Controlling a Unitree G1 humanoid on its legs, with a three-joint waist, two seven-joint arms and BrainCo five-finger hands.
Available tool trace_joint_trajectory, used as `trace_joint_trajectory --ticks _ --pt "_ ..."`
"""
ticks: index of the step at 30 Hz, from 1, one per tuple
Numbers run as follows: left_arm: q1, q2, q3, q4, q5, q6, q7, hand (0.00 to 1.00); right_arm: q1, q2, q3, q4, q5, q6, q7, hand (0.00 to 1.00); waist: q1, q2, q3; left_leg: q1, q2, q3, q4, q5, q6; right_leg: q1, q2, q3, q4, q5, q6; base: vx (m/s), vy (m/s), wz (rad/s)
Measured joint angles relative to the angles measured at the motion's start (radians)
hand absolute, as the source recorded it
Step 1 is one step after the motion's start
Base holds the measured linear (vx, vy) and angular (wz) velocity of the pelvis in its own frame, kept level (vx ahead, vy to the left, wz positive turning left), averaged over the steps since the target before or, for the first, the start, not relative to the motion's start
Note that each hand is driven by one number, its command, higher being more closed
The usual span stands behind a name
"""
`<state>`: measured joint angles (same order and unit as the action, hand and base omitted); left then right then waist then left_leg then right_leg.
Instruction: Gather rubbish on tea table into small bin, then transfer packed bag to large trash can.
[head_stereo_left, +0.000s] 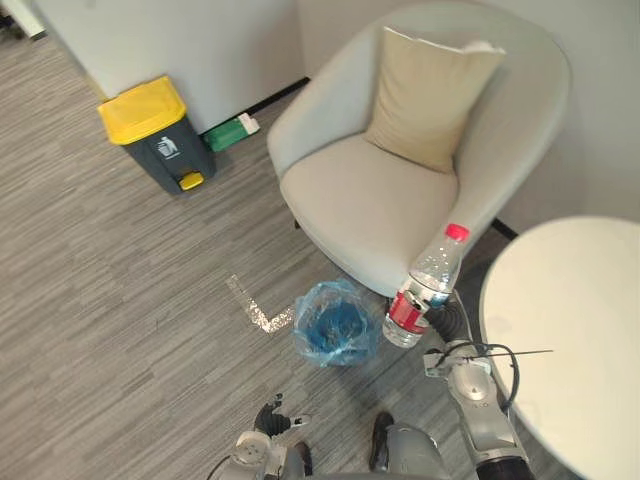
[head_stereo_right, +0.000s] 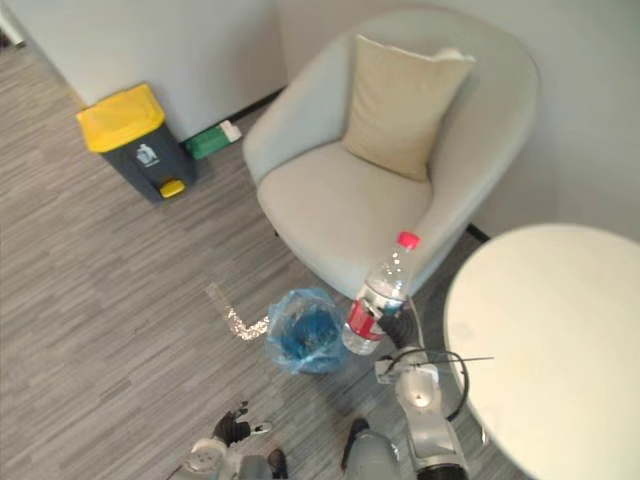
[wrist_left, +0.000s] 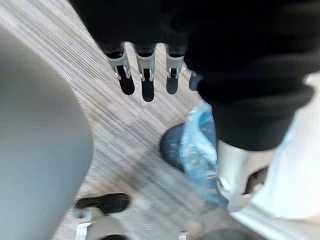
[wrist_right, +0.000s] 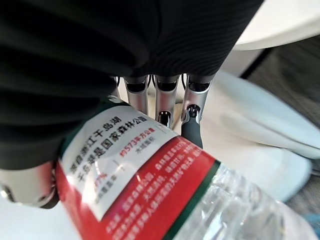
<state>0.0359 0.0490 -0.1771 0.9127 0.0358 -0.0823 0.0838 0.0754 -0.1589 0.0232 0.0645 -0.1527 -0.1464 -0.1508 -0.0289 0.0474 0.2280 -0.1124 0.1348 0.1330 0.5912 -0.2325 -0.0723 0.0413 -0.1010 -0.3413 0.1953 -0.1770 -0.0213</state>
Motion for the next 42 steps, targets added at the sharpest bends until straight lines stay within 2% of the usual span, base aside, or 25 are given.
trace_joint_trajectory --ticks 1,3,4,5,6,7,9,13,22,24,26,27,29,31,32,36,37,38,42 --pt "0.0 -0.003 0.004 -0.012 -0.001 0.0 0.0 0.0 -0.013 0.005 0.0 -0.007 0.0 -0.003 -0.001 1.0 0.01 -0.001 0.001 -0.03 -0.004 0.012 -0.036 -0.035 -0.018 0.002 -0.007 0.016 0.001 0.0 0.0 0.2 0.05 -0.32" --pt "-0.002 -0.003 0.004 -0.019 -0.001 0.0 0.001 0.0 -0.021 0.013 -0.006 0.0 0.0 -0.001 -0.004 1.0 0.017 -0.003 0.005 -0.053 -0.031 0.012 -0.167 -0.022 -0.011 0.021 -0.028 0.031 0.002 0.001 0.002 0.19 0.116 -0.21" --pt "-0.001 -0.004 0.002 -0.02 0.0 0.0 0.001 0.0 -0.016 0.016 -0.012 0.008 0.0 0.0 -0.006 1.0 0.017 0.003 0.002 -0.048 -0.045 0.006 -0.29 0.064 0.0 0.033 -0.031 0.033 0.007 -0.001 0.022 0.21 0.171 -0.15" --pt "0.016 -0.003 0.0 -0.033 0.0 0.0 0.0 0.0 -0.013 0.008 -0.016 0.014 -0.001 0.0 -0.008 1.0 0.016 0.028 -0.007 -0.037 -0.039 0.0 -0.37 0.2 0.006 0.049 -0.008 0.049 0.011 -0.021 0.057 0.19 0.159 -0.12" --pt "0.012 0.007 0.002 -0.037 0.001 0.0 0.003 0.0 -0.014 0.032 -0.015 0.029 -0.001 0.001 -0.009 1.0 0.016 -0.006 -0.006 -0.022 -0.059 0.012 -0.366 0.197 0.005 0.066 -0.034 0.063 0.005 -0.036 0.077 0.22 0.153 -0.13" --pt "0.013 0.026 0.001 -0.038 0.001 0.001 0.003 0.0 -0.009 0.051 -0.01 0.03 -0.002 0.001 -0.008 1.0 0.018 -0.028 -0.01 -0.017 -0.074 0.016 -0.384 0.197 0.006 0.061 -0.049 0.08 0.0 -0.034 0.081 0.15 0.105 -0.02" --pt "0.009 0.047 0.001 -0.036 0.002 0.004 0.001 0.0 -0.004 0.072 -0.008 0.035 -0.005 0.006 -0.007 1.0 0.019 -0.043 -0.01 0.009 -0.092 0.018 -0.429 0.202 0.014 0.075 -0.062 0.088 -0.01 -0.022 0.093 0.16 0.09 0.0" --pt "0.022 0.057 0.002 -0.028 0.003 0.008 0.003 0.0 0.019 0.081 0.004 0.043 -0.007 0.019 -0.006 1.0 0.023 -0.047 -0.014 0.102 -0.096 0.022 -0.496 0.204 0.016 0.122 -0.06 0.112 -0.009 -0.006 0.093 0.08 0.022 -0.05" --pt "0.024 0.067 0.001 -0.01 0.003 0.009 0.003 0.0 0.013 0.075 0.036 0.163 -0.088 0.043 -0.011 1.0 0.023 -0.053 -0.03 0.144 -0.079 0.025 -0.562 0.233 0.012 0.11 -0.034 0.148 0.029 -0.002 0.092 0.01 -0.021 -0.03" --pt "0.025 0.071 0.002 -0.01 0.003 0.007 0.004 0.0 -0.016 0.07 0.059 0.189 -0.094 0.041 -0.019 1.0 0.027 -0.054 -0.025 0.13 -0.07 0.033 -0.536 0.233 0.012 0.074 -0.032 0.166 0.085 -0.002 0.092 -0.07 0.0 -0.14" --pt "0.018 0.081 0.002 -0.02 0.001 0.003 0.005 0.0 -0.059 0.056 0.081 0.198 -0.115 0.042 -0.02 1.0 0.029 -0.062 -0.006 0.057 -0.057 0.046 -0.442 0.216 0.035 0.004 -0.036 0.188 0.172 -0.002 0.091 -0.13 0.012 -0.14" --pt "0.002 0.091 0.004 -0.022 0.0 0.0 0.006 0.0 -0.094 0.038 0.102 0.198 -0.12 0.042 -0.024 1.0 0.029 -0.062 0.024 -0.003 -0.049 0.047 -0.353 0.197 0.055 -0.041 -0.038 0.192 0.227 -0.002 0.091 -0.16 0.021 -0.05" --pt "-0.026 0.092 0.015 -0.042 -0.025 -0.002 0.015 0.0 -0.169 -0.001 0.119 0.199 -0.121 0.041 -0.026 1.0 0.031 -0.04 0.088 -0.099 -0.018 0.046 -0.205 0.145 0.058 -0.129 -0.037 0.192 0.331 -0.007 0.094 -0.25 0.056 -0.1" --pt "-0.036 0.093 0.027 -0.06 -0.042 -0.004 0.025 0.0 -0.229 -0.03 0.14 0.199 -0.121 0.041 -0.029 1.0 0.034 -0.03 0.107 -0.172 -0.004 0.045 -0.141 0.087 0.039 -0.215 -0.044 0.196 0.418 -0.048 0.096 -0.23 0.049 -0.15" --pt "-0.071 0.094 0.039 -0.063 -0.067 -0.014 0.031 0.0 -0.282 -0.053 0.146 0.199 -0.121 0.04 -0.033 1.0 0.035 -0.033 0.14 -0.267 -0.013 0.049 -0.057 0.059 0.049 -0.29 -0.07 0.204 0.475 -0.104 0.103 -0.26 0.032 -0.04" --pt "-0.103 0.094 0.064 -0.107 -0.094 -0.023 0.044 0.0 -0.345 -0.087 0.151 0.199 -0.12 0.041 -0.046 1.0 0.04 -0.023 0.183 -0.419 -0.019 0.051 0.072 0.025 0.058 -0.389 -0.095 0.207 0.509 -0.206 0.117 -0.25 0.046 -0.04" --pt "-0.115 0.093 0.076 -0.117 -0.105 -0.023 0.046 0.0 -0.37 -0.102 0.151 0.199 -0.12 0.041 -0.051 1.0 0.037 -0.007 0.196 -0.476 -0.012 0.047 0.115 0.017 0.059 -0.441 -0.099 0.205 0.546 -0.214 0.119 -0.25 0.064 0.01" --pt "-0.128 0.096 0.084 -0.124 -0.118 -0.027 0.048 0.0 -0.388 -0.12 0.152 0.2 -0.12 0.042 -0.059 1.0 0.037 -0.003 0.199 -0.532 -0.008 0.049 0.142 0.016 0.06 -0.503 -0.104 0.21 0.586 -0.22 0.115 -0.24 0.069 0.01" --pt "-0.148 0.098 0.106 -0.144 -0.125 -0.042 0.048 0.0 -0.425 -0.137 0.152 0.199 -0.12 0.042 -0.071 1.0 0.038 -0.001 0.202 -0.63 0.001 0.045 0.189 0.018 0.068 -0.601 -0.107 0.215 0.637 -0.221 0.114 -0.16 0.057 -0.01"
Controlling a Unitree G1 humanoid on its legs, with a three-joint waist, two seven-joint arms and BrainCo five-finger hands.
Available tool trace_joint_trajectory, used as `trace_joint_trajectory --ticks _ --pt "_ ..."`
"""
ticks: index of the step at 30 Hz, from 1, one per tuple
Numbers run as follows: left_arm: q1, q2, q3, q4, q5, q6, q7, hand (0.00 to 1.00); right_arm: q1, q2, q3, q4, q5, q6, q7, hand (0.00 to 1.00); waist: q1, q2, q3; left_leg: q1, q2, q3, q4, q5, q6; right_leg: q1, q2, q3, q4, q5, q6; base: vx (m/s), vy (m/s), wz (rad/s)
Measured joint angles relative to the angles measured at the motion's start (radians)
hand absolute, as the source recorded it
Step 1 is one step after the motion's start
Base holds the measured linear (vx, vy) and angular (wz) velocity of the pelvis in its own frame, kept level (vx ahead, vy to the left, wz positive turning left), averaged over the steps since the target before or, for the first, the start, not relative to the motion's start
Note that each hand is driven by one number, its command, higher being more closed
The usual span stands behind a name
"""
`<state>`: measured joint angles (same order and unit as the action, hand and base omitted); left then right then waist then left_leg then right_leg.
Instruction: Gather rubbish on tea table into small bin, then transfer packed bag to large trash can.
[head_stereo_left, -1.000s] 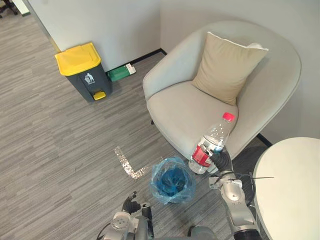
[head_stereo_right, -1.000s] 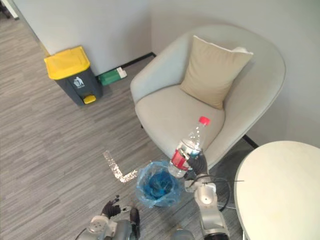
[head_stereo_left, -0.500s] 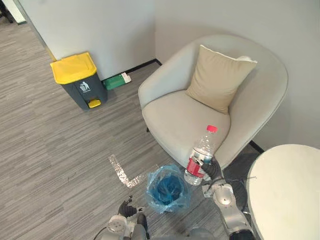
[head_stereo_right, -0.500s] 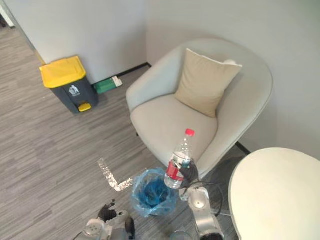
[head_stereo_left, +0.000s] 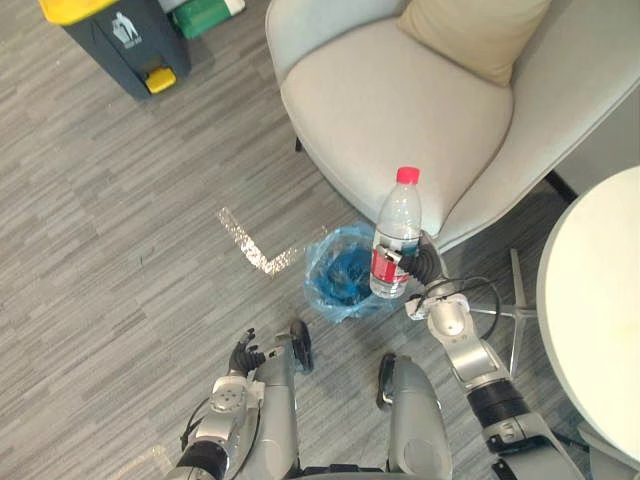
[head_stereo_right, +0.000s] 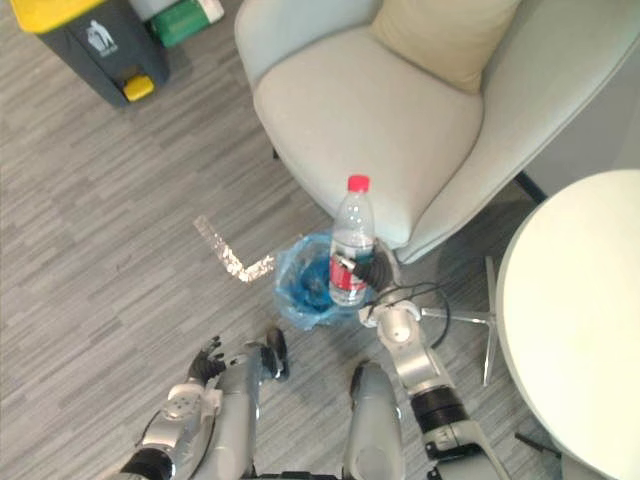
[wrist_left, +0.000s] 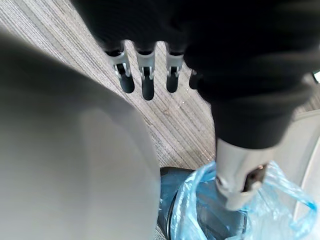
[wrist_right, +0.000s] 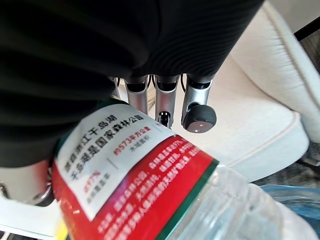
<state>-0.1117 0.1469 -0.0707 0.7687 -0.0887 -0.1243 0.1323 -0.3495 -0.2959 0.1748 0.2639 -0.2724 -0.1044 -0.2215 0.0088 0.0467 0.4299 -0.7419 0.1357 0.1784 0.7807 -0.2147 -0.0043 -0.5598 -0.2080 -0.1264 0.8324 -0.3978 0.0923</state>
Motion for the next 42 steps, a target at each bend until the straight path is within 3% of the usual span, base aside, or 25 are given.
trace_joint_trajectory --ticks 6,9,16,23,34,35,42 --pt "-0.078 -0.006 0.054 -0.024 -0.015 -0.003 0.004 0.0 -0.125 -0.041 0.031 0.0 0.001 -0.001 -0.023 1.0 0.017 -0.001 0.018 -0.183 -0.002 -0.003 0.084 0.01 0.028 -0.187 -0.021 0.01 0.114 -0.009 0.008 -0.08 0.032 0.06" --pt "-0.122 -0.016 0.066 -0.077 -0.025 -0.017 0.021 0.0 -0.187 -0.072 0.031 -0.001 0.001 -0.002 -0.034 1.0 0.042 -0.004 0.038 -0.286 -0.003 -0.004 0.124 0.014 0.037 -0.298 -0.027 0.021 0.177 -0.018 0.009 -0.1 -0.021 0.05" --pt "-0.165 -0.021 0.096 -0.191 -0.071 -0.043 0.041 0.0 -0.276 -0.145 0.036 -0.013 -0.003 -0.002 -0.065 1.0 0.057 -0.01 0.06 -0.475 -0.007 -0.003 0.175 0.026 0.053 -0.494 -0.046 0.031 0.258 -0.029 0.009 -0.07 -0.047 0.05" --pt "-0.191 -0.017 0.105 -0.261 -0.092 -0.068 0.042 0.0 -0.37 -0.186 0.064 0.054 -0.041 0.0 -0.097 1.0 0.058 -0.011 0.07 -0.58 -0.016 -0.001 0.175 0.046 0.066 -0.608 -0.059 0.034 0.282 -0.031 0.011 -0.04 -0.073 0.07" --pt "-0.193 -0.014 0.1 -0.291 -0.128 -0.087 0.044 0.0 -0.444 -0.199 0.105 0.154 -0.04 0.012 -0.098 1.0 0.064 -0.011 0.071 -0.625 -0.024 0.005 0.157 0.056 0.061 -0.665 -0.071 0.036 0.288 -0.035 0.008 -0.03 -0.043 0.04" --pt "-0.193 -0.014 0.099 -0.291 -0.13 -0.087 0.045 0.0 -0.445 -0.199 0.105 0.155 -0.04 0.014 -0.1 0.0 0.064 -0.011 0.071 -0.625 -0.025 0.003 0.155 0.058 0.058 -0.664 -0.072 0.032 0.288 -0.036 0.007 -0.03 -0.022 0.05" --pt "-0.194 -0.013 0.09 -0.291 -0.131 -0.087 0.062 0.0 -0.433 -0.184 0.102 0.19 -0.041 0.027 -0.106 0.0 0.065 -0.011 0.071 -0.625 -0.028 -0.005 0.134 0.071 0.051 -0.664 -0.071 0.022 0.281 -0.036 0.004 -0.04 -0.019 0.04"
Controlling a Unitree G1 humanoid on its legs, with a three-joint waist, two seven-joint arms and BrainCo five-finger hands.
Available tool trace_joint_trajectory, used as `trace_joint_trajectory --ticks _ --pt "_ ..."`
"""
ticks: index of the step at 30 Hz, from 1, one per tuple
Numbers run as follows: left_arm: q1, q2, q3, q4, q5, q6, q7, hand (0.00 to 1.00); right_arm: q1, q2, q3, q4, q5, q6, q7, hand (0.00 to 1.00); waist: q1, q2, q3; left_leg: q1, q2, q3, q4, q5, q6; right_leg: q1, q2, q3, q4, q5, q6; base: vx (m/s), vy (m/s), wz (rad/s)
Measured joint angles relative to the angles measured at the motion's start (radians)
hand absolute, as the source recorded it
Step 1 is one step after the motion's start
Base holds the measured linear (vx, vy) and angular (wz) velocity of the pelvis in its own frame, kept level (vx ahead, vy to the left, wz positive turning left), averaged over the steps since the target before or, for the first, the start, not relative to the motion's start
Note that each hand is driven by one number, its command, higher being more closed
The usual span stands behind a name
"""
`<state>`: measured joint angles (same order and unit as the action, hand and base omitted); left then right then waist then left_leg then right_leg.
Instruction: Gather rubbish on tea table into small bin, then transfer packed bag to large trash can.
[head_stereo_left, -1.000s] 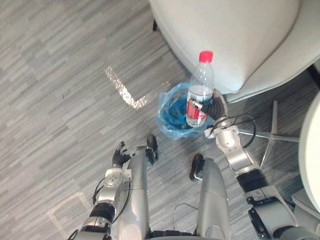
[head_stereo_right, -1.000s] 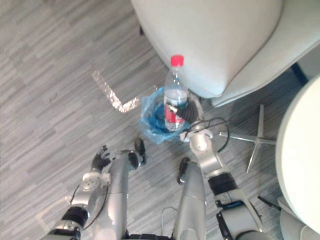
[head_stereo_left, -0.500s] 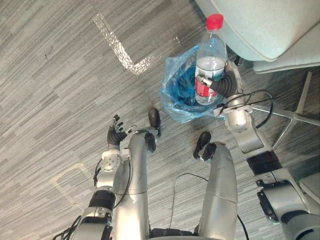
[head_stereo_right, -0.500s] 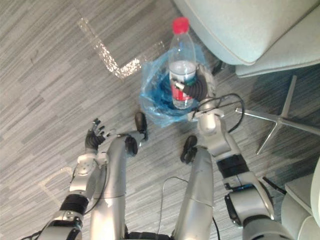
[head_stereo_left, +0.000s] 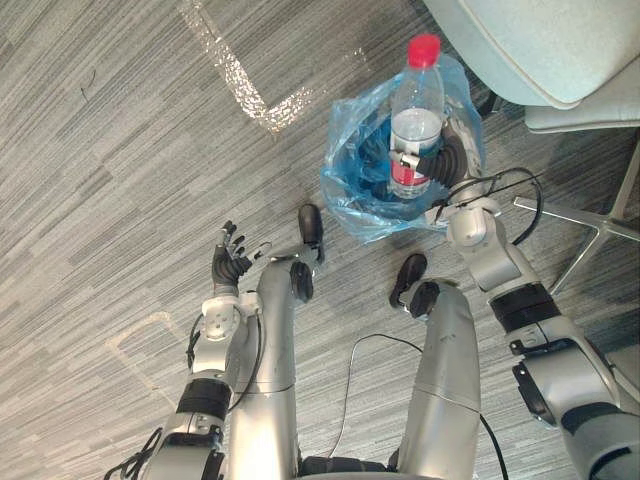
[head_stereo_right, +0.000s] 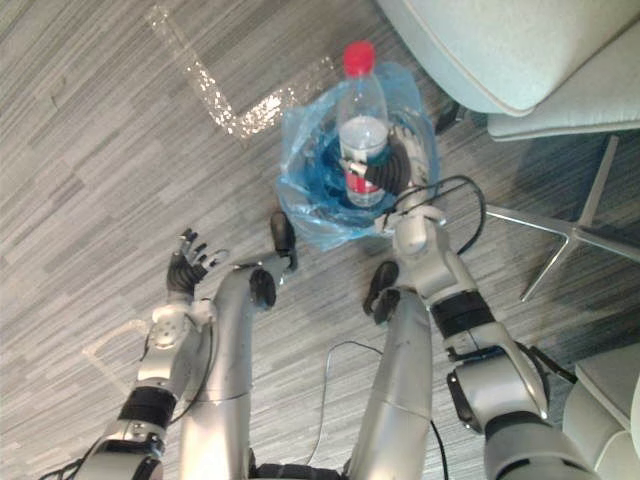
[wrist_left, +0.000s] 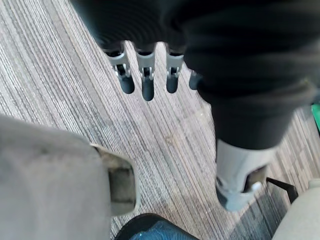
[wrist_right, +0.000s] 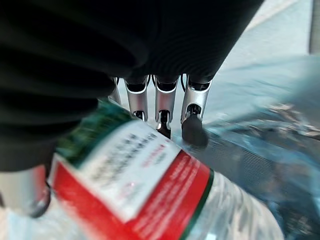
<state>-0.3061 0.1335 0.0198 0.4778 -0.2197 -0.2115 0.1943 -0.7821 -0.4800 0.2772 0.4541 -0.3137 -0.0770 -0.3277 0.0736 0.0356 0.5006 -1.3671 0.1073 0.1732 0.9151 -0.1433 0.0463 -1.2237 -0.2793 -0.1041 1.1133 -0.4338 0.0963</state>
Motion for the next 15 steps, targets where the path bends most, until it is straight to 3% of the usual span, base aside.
trace_joint_trajectory --ticks 15 --pt "0.0 0.001 0.0 0.0 0.003 0.013 0.001 0.0 0.095 0.025 -0.068 -0.171 -0.042 -0.011 -0.038 0.0 0.0 -0.003 -0.006 0.0 0.003 -0.022 -0.02 0.025 -0.009 0.007 0.013 -0.022 -0.01 0.008 -0.019 -0.05 -0.011 0.01"
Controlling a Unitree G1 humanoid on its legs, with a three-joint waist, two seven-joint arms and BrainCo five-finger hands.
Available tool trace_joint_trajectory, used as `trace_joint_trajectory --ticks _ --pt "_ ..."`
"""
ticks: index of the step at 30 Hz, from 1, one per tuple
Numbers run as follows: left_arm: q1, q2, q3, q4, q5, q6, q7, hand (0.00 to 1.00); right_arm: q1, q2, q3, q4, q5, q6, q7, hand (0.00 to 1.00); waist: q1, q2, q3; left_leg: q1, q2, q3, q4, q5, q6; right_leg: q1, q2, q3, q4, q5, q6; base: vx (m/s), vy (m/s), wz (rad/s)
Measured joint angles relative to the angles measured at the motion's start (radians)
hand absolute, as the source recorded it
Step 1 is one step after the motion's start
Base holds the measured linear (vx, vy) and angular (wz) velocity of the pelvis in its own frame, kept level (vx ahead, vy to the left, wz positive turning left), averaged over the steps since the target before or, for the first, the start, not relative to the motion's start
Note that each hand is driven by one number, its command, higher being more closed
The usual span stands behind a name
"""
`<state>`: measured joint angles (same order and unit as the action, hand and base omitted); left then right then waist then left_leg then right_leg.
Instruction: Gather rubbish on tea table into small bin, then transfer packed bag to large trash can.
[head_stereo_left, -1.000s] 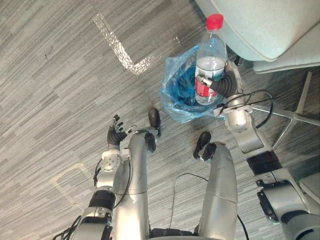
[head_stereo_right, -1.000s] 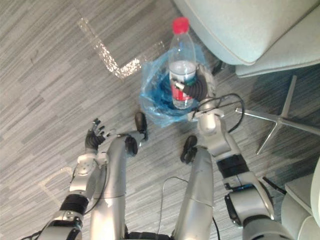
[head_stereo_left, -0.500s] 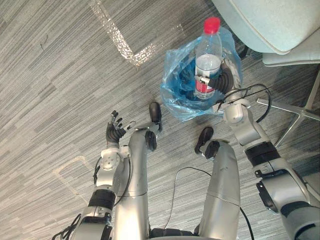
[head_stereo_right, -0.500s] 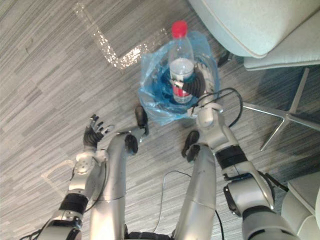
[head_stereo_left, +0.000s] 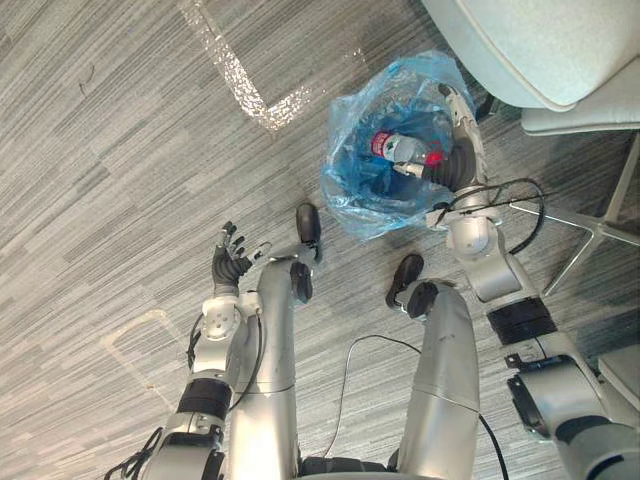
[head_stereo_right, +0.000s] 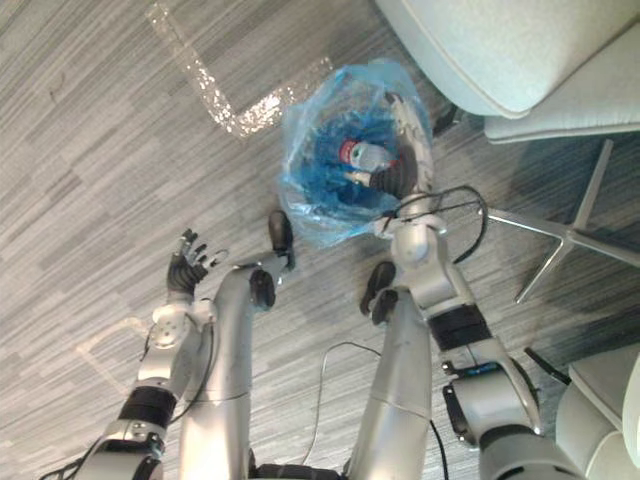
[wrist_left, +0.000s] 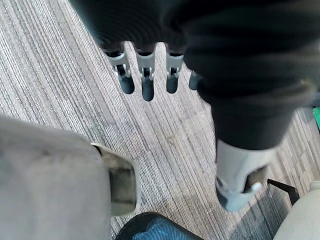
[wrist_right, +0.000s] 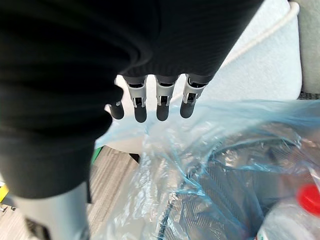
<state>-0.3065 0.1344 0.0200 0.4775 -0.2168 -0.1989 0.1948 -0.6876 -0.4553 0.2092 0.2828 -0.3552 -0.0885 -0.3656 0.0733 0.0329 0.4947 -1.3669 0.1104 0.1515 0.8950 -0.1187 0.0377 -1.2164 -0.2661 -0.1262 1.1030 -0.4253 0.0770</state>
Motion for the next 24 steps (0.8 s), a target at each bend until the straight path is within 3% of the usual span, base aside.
trace_joint_trajectory --ticks 14,24 --pt "0.0 0.011 -0.019 0.008 0.06 0.019 0.0 0.0 0.102 -0.109 0.139 0.006 -0.156 -0.044 0.095 0.0 0.005 -0.012 -0.03 0.007 0.004 -0.028 -0.103 0.075 -0.022 -0.001 0.012 -0.046 -0.052 0.035 -0.041 -0.06 -0.015 0.03" --pt "0.0 0.012 -0.036 0.008 0.06 0.017 0.0 0.0 0.075 -0.121 0.239 0.099 -0.196 -0.061 0.134 0.0 0.015 -0.013 -0.031 0.012 0.004 -0.029 -0.178 0.117 -0.027 -0.005 0.016 -0.067 -0.096 0.059 -0.05 -0.05 -0.003 0.03"
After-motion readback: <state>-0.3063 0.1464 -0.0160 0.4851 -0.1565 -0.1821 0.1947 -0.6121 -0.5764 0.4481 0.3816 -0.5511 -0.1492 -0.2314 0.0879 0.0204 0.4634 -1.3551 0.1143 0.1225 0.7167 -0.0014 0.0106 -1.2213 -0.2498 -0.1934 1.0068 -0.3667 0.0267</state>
